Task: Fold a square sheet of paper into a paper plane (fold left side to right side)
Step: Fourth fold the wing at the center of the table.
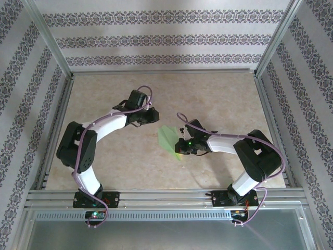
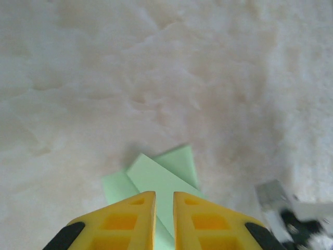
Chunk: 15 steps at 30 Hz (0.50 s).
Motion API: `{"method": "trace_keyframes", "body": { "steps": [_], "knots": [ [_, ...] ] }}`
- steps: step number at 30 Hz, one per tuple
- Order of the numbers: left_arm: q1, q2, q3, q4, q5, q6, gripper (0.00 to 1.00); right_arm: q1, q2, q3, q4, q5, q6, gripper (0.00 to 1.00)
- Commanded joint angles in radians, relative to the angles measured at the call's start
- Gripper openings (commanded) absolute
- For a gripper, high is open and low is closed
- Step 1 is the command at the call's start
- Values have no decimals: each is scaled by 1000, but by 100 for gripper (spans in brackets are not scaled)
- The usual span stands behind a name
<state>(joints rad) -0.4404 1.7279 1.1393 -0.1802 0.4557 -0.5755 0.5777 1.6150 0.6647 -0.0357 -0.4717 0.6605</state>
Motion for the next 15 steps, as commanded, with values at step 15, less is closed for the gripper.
{"method": "trace_keyframes", "body": {
  "steps": [15],
  "knots": [
    [-135,191,3,108,51,-32,16,-24,26,10,-204,96,-78,0]
  ]
}}
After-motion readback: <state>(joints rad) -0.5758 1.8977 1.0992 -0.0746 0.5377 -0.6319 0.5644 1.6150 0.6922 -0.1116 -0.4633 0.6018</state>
